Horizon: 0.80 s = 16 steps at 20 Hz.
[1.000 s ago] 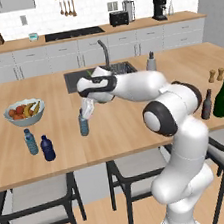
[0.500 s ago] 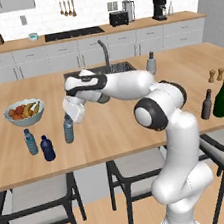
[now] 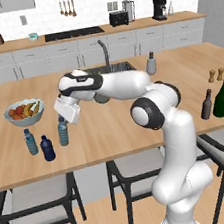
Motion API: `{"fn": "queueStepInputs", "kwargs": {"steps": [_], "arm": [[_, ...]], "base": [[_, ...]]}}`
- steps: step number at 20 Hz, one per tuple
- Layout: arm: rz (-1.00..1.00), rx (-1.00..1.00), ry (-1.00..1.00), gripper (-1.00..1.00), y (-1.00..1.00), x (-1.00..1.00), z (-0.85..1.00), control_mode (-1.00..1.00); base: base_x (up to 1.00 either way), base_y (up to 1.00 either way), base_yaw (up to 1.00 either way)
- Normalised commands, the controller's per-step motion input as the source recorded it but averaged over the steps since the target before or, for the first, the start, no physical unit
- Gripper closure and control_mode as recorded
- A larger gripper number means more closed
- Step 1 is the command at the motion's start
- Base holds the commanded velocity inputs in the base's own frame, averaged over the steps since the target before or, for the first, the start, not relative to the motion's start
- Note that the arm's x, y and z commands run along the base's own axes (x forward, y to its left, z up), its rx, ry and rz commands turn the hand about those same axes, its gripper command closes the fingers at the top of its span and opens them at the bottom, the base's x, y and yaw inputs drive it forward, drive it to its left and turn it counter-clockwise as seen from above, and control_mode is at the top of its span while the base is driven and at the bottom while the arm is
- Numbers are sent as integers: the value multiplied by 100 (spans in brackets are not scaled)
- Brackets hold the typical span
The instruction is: Move the plastic bottles in the middle to the plastics group, and the glass bottles in the middle to the glass group.
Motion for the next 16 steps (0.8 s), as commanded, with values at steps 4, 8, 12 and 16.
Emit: {"fn": "queueStepInputs", "kwargs": {"steps": [4,8,12,16], "arm": [[6,0,0,100,25,5,-12,-100],[2,0,0,100,19,29,-36,-100],[0,0,1,100,3,16,-31,-100],[0,-1,5,100,0,4,-10,-100]], "base": [[0,0,0],[0,0,0],[0,0,0],[0,0,0]]}}
